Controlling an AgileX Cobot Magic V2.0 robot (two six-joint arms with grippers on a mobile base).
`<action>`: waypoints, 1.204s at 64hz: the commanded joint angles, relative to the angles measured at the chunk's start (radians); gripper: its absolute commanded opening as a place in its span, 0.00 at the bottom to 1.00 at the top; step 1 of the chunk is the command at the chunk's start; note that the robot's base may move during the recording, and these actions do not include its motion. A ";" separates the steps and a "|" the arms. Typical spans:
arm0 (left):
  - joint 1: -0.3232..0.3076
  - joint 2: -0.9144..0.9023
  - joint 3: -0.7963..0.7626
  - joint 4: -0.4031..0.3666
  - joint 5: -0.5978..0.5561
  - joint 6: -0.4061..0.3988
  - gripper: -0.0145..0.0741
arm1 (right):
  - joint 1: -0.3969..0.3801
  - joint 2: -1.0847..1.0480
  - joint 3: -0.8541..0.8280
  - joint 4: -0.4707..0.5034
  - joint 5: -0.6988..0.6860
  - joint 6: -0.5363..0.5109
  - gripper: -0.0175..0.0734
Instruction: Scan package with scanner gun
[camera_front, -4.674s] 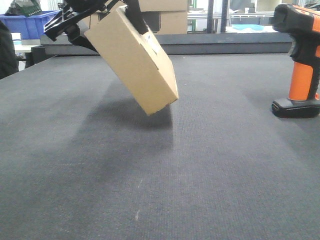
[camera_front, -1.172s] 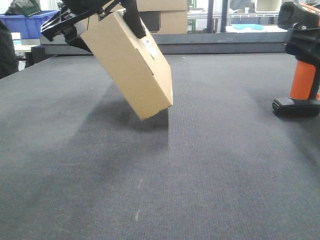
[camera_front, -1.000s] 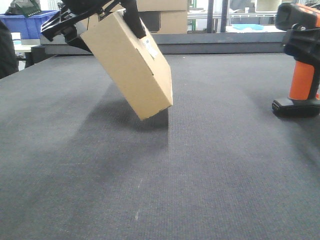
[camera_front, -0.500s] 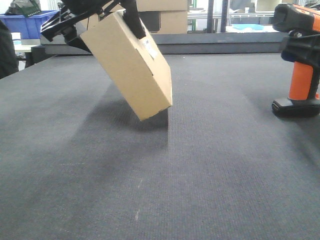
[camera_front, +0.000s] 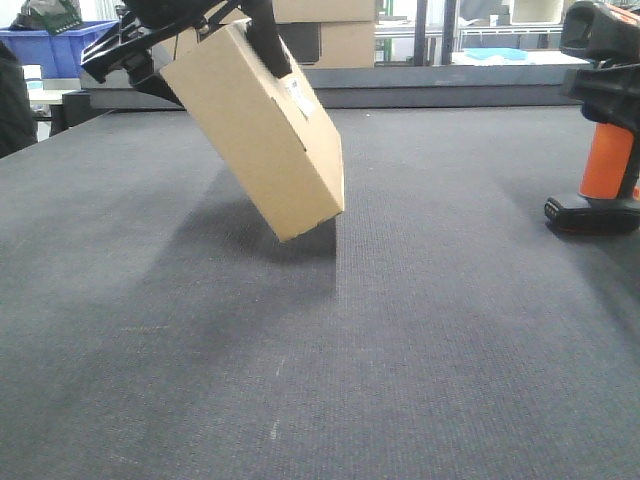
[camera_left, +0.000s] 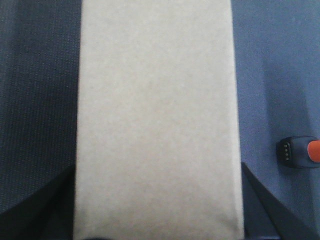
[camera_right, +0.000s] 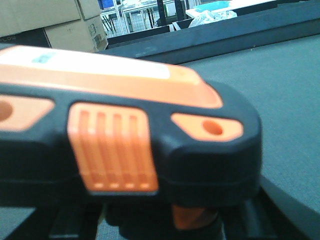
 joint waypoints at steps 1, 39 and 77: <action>-0.007 -0.010 -0.003 0.000 -0.009 0.000 0.04 | -0.006 -0.001 -0.003 0.003 -0.025 -0.003 0.01; -0.007 -0.012 -0.015 -0.104 0.014 0.000 0.04 | -0.004 -0.155 -0.090 0.098 0.067 -0.857 0.02; -0.007 -0.012 -0.015 -0.100 0.014 0.000 0.04 | -0.004 -0.155 -0.090 0.102 0.045 -0.803 0.02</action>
